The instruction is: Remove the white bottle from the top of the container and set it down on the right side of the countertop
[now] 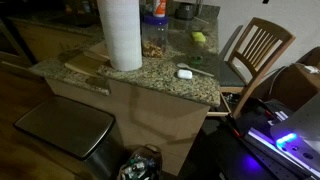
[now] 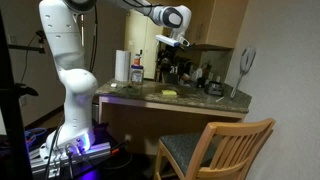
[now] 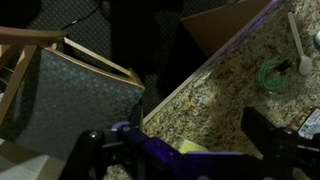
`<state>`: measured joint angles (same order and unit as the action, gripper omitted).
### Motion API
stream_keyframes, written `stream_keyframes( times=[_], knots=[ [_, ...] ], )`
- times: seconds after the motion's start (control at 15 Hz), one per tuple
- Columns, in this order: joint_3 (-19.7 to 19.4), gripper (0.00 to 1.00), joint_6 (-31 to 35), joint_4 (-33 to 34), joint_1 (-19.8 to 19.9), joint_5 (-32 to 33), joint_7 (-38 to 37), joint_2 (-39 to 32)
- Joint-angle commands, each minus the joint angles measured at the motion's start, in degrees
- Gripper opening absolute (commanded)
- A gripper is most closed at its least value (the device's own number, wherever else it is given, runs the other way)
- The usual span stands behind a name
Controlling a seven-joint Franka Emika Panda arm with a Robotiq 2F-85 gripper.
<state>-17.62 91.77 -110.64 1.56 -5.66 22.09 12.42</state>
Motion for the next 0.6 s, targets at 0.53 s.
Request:
stream_keyframes(
  times=[0.53],
  knots=[
    [14.81,1.00,3.11,7.05,-4.01,4.03,-0.92,-0.47]
  ],
)
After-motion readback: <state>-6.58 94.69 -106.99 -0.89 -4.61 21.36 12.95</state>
